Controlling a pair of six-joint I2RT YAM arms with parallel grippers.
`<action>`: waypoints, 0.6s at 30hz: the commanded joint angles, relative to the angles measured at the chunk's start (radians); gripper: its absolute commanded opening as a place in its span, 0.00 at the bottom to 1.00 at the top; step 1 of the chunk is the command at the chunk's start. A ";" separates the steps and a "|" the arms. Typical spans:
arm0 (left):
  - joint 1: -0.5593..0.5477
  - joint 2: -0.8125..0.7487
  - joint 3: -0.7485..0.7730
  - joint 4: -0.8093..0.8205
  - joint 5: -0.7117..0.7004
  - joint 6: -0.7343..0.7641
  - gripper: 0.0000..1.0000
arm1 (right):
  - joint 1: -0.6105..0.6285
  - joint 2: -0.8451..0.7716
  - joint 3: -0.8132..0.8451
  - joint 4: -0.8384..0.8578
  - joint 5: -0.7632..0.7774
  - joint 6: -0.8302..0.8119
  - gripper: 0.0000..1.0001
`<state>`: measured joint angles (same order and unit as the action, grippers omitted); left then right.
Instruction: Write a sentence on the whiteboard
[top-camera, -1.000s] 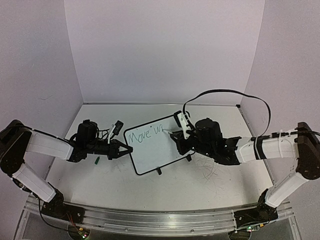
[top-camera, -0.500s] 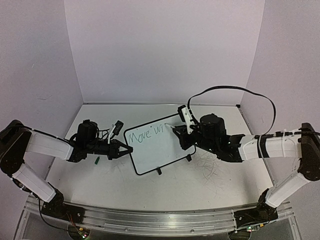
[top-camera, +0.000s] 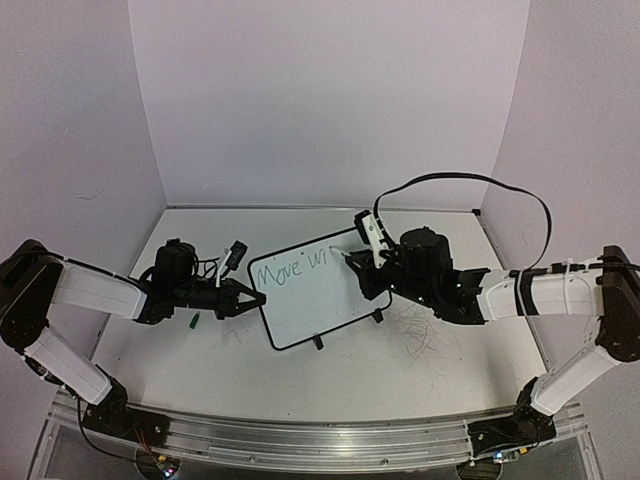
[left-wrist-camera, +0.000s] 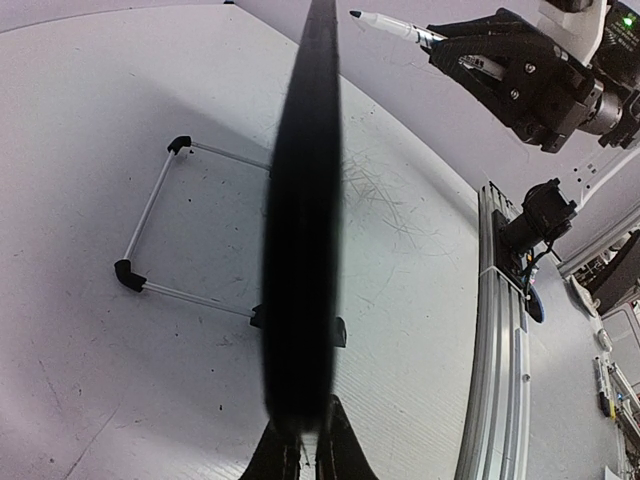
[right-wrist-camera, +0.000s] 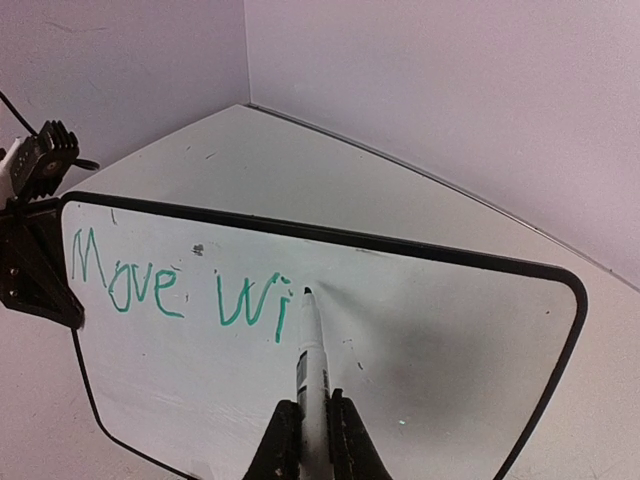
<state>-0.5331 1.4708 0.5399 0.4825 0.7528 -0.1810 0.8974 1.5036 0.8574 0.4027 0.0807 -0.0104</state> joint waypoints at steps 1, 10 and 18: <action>0.002 -0.011 0.030 -0.039 -0.036 0.055 0.00 | 0.001 -0.001 0.038 0.024 -0.007 -0.020 0.00; 0.002 -0.006 0.035 -0.044 -0.035 0.057 0.00 | 0.001 0.007 0.041 0.010 -0.005 -0.021 0.00; 0.002 -0.007 0.033 -0.048 -0.037 0.059 0.00 | 0.001 0.012 0.038 0.010 0.004 -0.017 0.00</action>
<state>-0.5331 1.4704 0.5499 0.4667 0.7521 -0.1791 0.8974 1.5036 0.8581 0.3988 0.0853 -0.0227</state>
